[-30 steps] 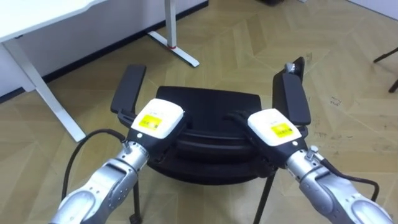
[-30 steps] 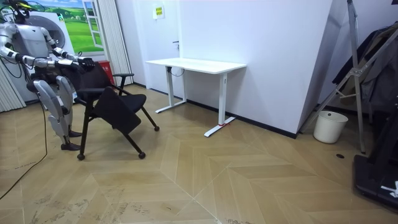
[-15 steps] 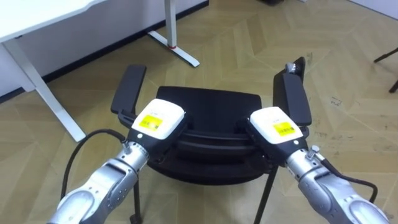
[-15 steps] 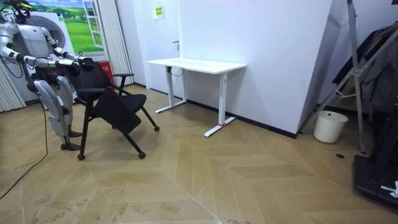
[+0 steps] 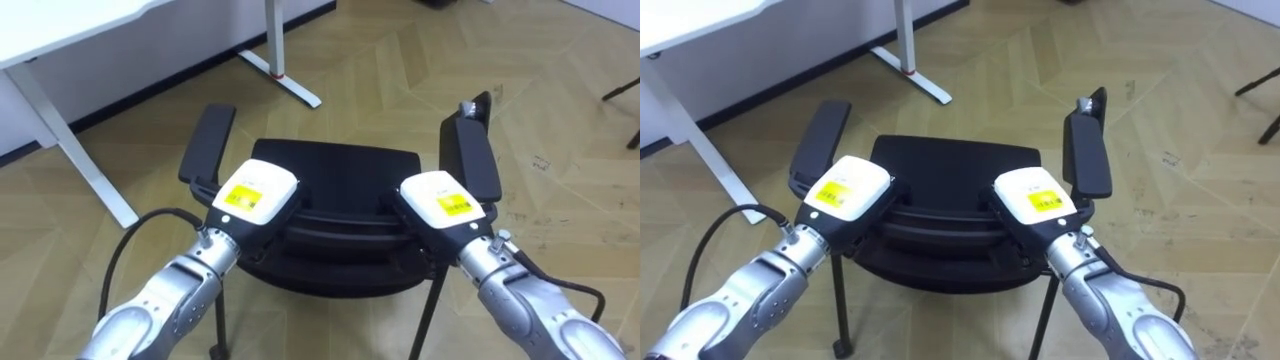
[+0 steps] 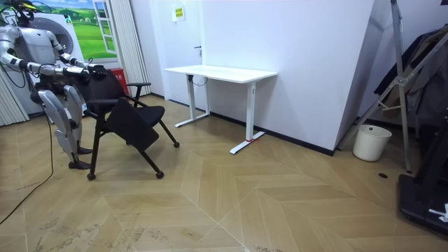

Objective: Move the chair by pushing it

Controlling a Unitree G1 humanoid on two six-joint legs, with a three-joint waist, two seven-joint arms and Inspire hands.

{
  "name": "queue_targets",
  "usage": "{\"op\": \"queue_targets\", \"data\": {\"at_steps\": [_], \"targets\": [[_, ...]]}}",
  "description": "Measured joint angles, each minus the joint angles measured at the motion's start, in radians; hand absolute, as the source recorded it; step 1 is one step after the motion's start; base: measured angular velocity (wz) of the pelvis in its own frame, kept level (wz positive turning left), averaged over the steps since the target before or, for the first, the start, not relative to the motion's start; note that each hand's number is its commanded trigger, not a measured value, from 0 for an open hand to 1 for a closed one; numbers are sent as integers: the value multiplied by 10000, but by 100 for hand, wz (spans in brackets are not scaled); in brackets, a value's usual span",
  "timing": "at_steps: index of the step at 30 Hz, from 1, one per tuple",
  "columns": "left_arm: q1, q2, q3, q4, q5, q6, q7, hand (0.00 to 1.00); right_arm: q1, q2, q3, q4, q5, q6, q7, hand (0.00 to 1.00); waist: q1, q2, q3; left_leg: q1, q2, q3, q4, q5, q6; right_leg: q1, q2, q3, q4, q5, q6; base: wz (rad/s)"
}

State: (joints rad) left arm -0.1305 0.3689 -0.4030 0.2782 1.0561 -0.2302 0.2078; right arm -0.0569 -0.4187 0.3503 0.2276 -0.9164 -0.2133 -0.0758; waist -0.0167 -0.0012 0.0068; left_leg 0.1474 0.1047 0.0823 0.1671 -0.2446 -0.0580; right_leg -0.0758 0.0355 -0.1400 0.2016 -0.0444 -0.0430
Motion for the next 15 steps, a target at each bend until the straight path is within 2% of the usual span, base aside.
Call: {"op": "queue_targets", "data": {"at_steps": [11,13,15], "targets": [[61,-52,4,-24,43,93,-49,100,12,52,0,22,-31,83,35,100,25,-28,-13,78,35,-2,3,0,0,60,8,-102,22,-16,-25,0],[119,-56,36,-24,29,95,-52,100,23,96,2,67,-30,58,45,100,29,-64,-10,148,53,14,17,0,-1,106,15,-112,88,-83,-47,0],[133,-28,56,-7,29,33,-54,100,64,133,-1,143,-12,-11,42,100,34,-239,10,158,58,18,195,-5,-10,69,-22,-127,443,-386,-67,9]]}}
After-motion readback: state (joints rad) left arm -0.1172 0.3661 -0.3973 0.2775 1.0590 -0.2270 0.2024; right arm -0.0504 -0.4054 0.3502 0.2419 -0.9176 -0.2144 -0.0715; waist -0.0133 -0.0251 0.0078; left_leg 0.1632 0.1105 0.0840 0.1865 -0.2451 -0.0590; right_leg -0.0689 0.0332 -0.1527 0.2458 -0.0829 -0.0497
